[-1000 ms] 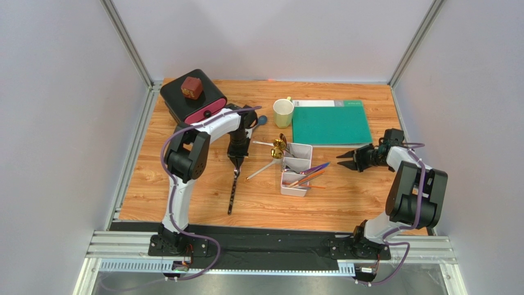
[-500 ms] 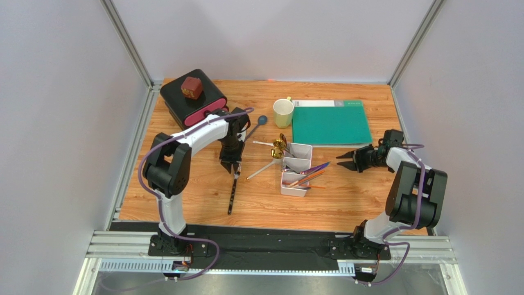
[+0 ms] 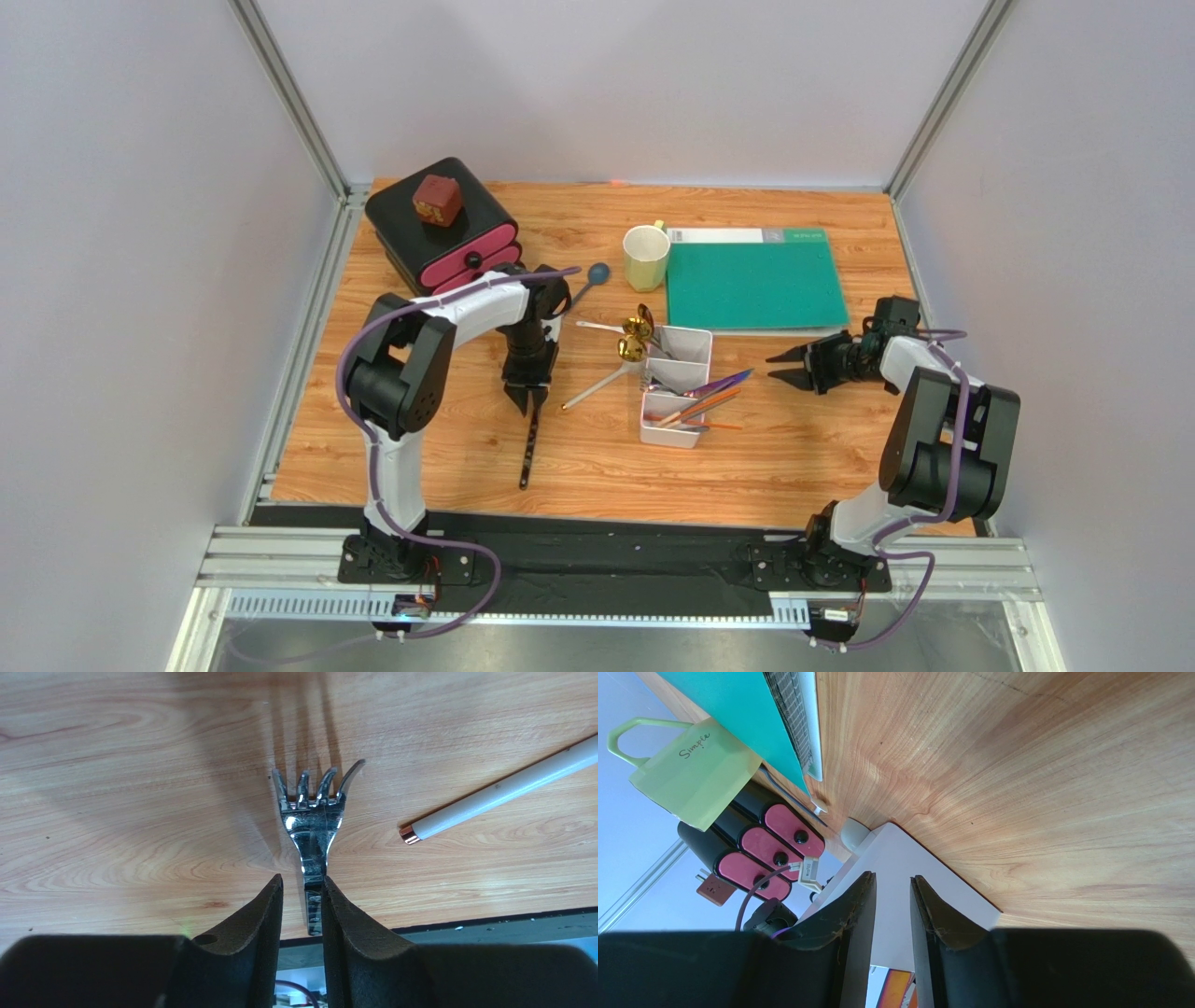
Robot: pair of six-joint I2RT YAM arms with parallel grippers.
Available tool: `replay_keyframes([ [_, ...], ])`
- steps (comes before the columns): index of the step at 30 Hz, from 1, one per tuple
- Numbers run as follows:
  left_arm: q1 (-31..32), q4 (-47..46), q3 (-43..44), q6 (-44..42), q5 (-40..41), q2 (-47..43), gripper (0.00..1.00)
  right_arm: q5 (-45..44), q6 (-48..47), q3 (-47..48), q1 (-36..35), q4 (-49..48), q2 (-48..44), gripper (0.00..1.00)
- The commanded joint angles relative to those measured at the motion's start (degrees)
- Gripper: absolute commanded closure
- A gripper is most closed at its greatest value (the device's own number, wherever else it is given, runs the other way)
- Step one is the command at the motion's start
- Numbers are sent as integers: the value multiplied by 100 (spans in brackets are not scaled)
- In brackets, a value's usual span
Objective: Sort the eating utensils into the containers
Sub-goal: Pick up the fork at the center of the board.
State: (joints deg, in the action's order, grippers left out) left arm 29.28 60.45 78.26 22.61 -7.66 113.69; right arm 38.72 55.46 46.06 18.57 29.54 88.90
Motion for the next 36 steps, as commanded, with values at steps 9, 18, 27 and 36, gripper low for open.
replay_keyframes([
  [9, 113, -112, 155, 112, -78, 320, 69, 136, 35, 166, 15, -36, 13, 70],
  [18, 113, -121, 277, 121, 186, 672, 93, 110, 26, 228, 15, -36, 66, 70],
  [27, 131, -287, 24, 103, 256, 85, 100, 48, 70, 184, 7, -53, -13, 70],
  [36, 157, -849, -312, 524, 757, -1849, 100, -58, 508, 113, -169, -212, -154, 70],
])
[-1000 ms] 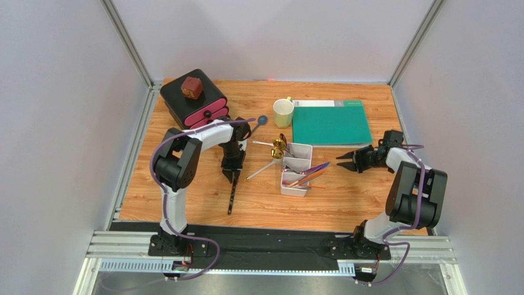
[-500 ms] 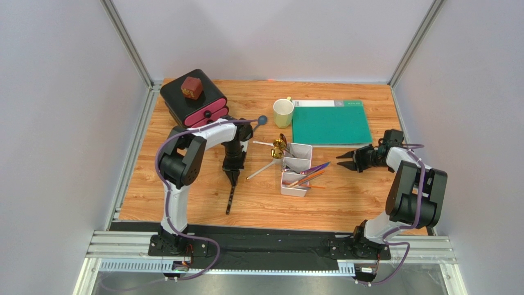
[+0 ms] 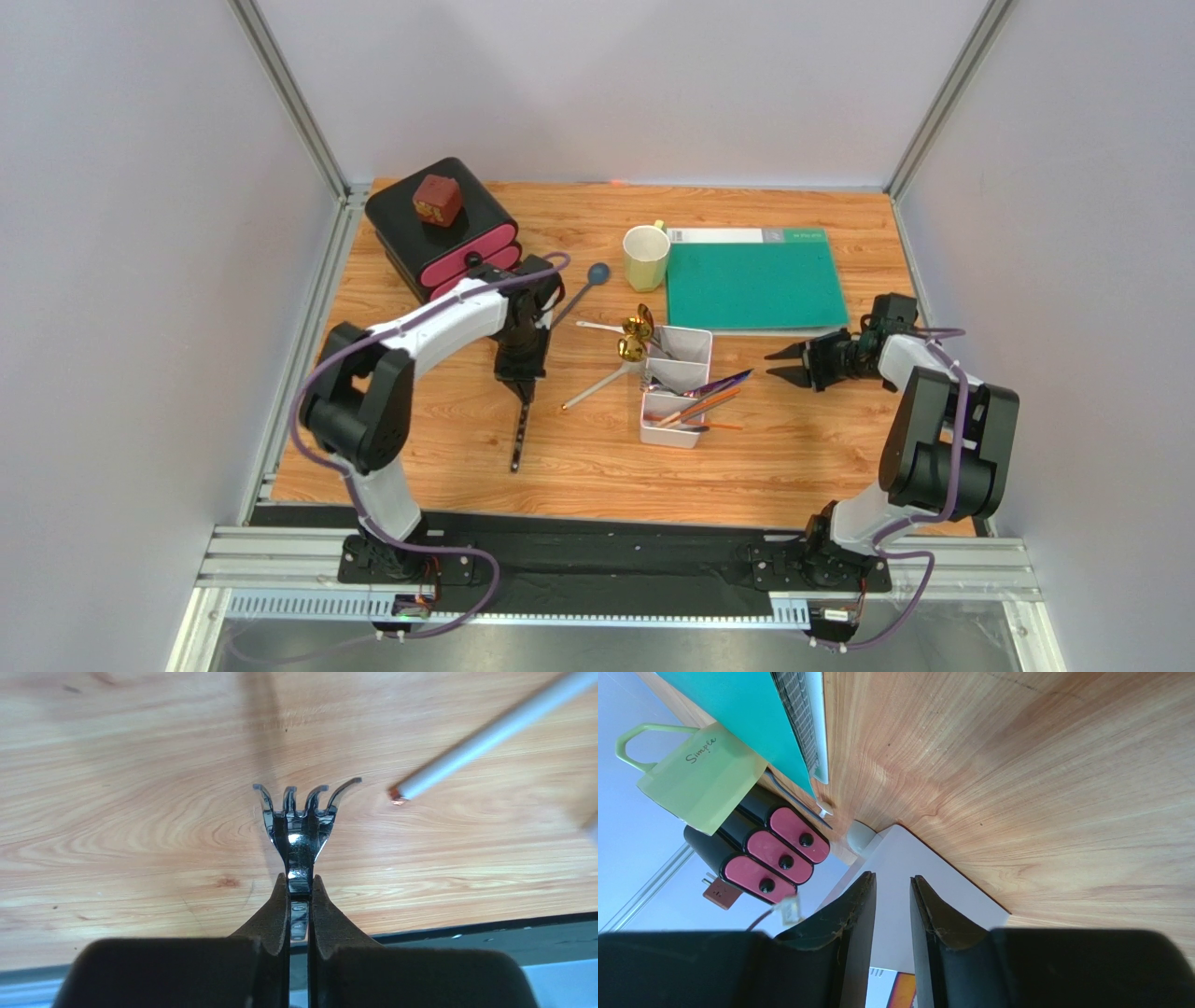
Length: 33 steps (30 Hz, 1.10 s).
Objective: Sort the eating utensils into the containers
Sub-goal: Pick up the fork at the center of the board, then place the fork in the storage box.
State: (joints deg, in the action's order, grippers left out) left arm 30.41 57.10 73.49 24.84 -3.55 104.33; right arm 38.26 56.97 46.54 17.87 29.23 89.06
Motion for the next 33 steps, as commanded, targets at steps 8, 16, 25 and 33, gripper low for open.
replay_keyframes([
  [8, 272, -1753, 947, 539, 399, -1741, 100, -82, 763, 206, -310, -295, -125, 71],
  [16, 272, -3116, 1193, 1602, -373, -1996, 100, -126, 947, 198, -380, -243, -239, 72],
  [25, 500, -4100, 694, 2596, -938, -2144, 100, -205, 684, -137, -380, -146, -494, 72],
  [33, 1229, -4620, 236, 2623, -384, -2260, 100, -240, 456, -444, -380, -137, -626, 71],
])
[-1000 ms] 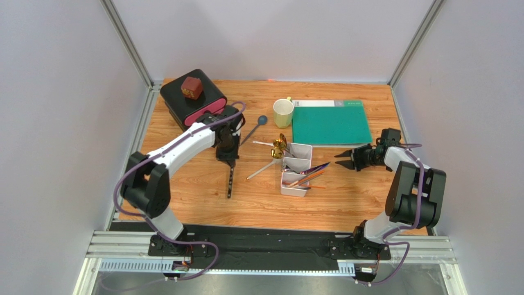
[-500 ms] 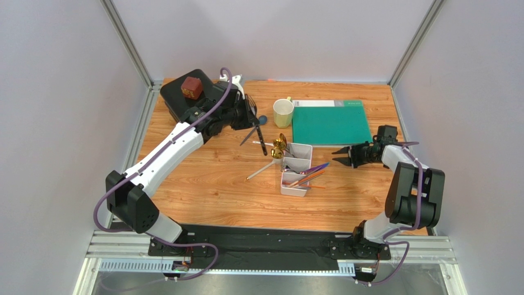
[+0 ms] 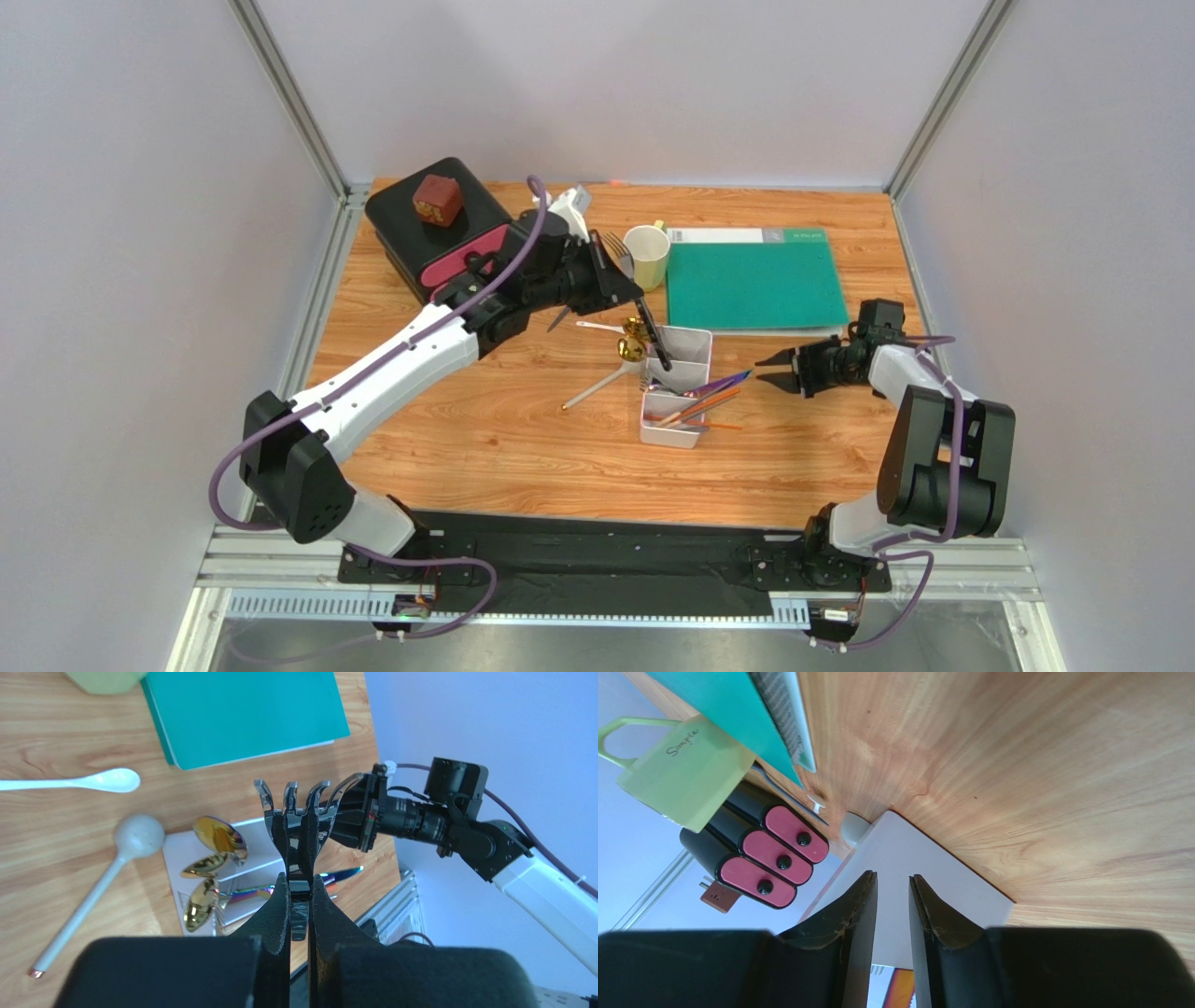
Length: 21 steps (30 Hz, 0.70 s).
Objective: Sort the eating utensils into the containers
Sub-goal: Place the fork in the storage box.
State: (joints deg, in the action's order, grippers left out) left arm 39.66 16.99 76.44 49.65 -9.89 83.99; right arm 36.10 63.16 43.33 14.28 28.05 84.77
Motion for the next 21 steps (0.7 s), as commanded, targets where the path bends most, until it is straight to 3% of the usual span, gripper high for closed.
replay_keyframes([
  [1, 384, -723, -120, 116, 451, -225, 100, -6, -181, -141, -13, -2, -215, 71],
  [10, 920, -1645, -595, -245, 2174, -67, 100, -103, -655, -97, -40, 201, -295, 71],
  [21, 1465, -2464, -867, -693, 2703, 426, 100, 117, -612, 202, -294, 131, -330, 71],
])
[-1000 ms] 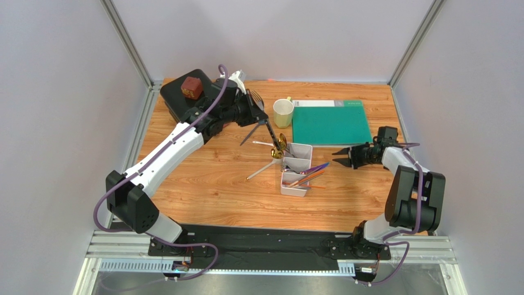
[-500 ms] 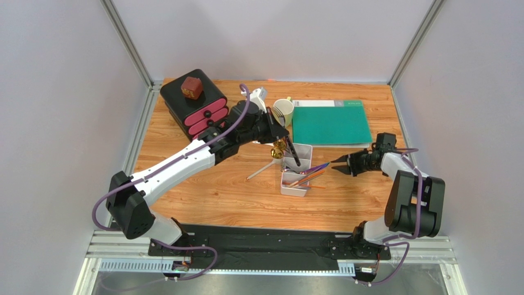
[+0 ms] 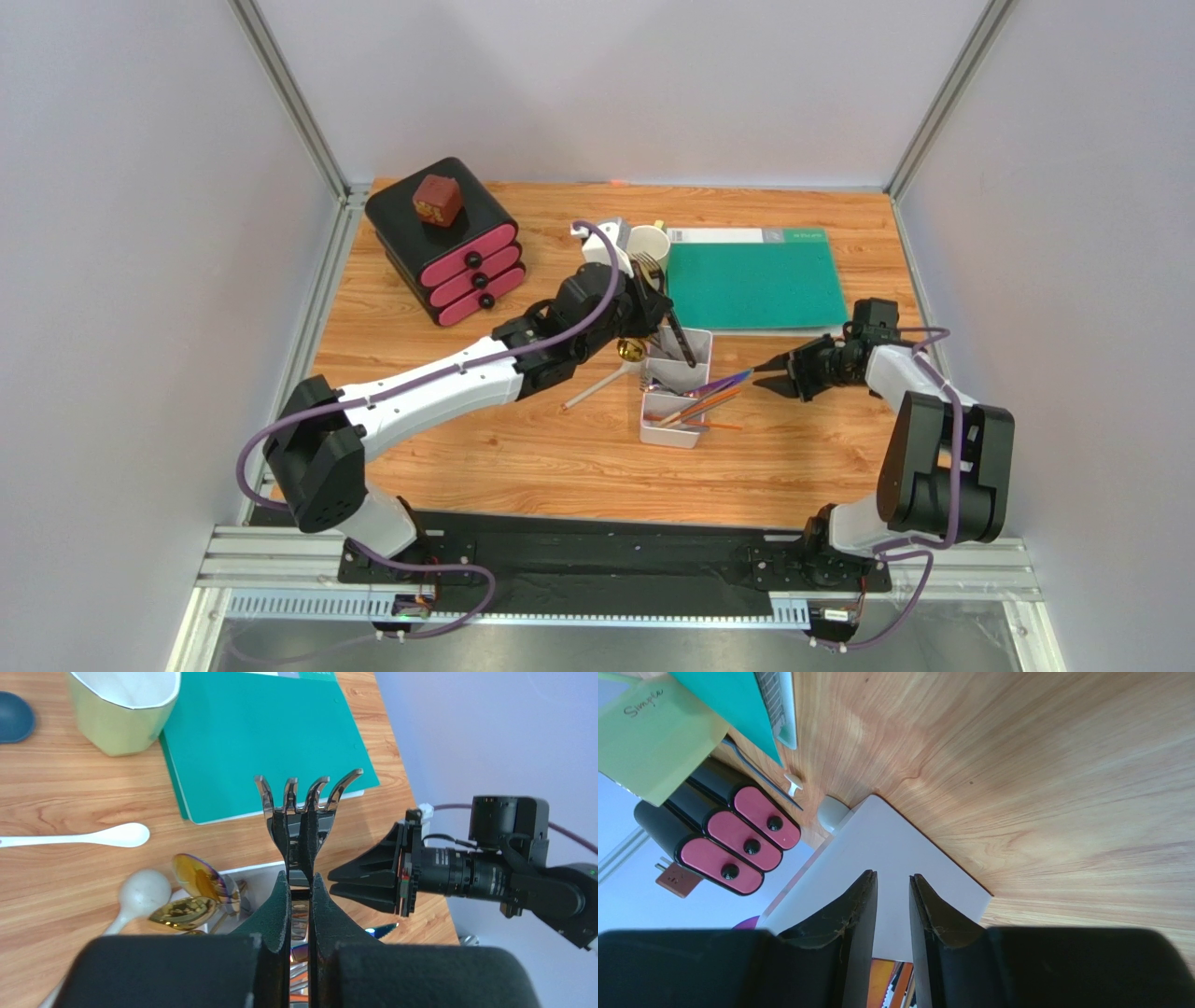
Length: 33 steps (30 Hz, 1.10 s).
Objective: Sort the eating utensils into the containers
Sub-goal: Place the fork in the storage box.
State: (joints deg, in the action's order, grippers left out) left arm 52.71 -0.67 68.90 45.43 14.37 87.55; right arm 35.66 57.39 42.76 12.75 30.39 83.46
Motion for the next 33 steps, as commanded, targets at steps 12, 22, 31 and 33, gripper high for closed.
replay_keyframes([
  [12, 407, -1102, -746, -719, 681, -54, 100, 257, 133, -286, -177, -517, -497, 71],
  [22, 609, -1208, -773, -879, 716, 254, 100, 231, 97, -523, -177, -464, -831, 71],
  [31, 679, -549, -738, -448, 874, 324, 100, 178, 80, -699, -177, -482, -981, 71],
  [33, 706, -294, -721, -404, 900, 324, 99, 161, 80, -778, -186, -473, -1025, 71],
])
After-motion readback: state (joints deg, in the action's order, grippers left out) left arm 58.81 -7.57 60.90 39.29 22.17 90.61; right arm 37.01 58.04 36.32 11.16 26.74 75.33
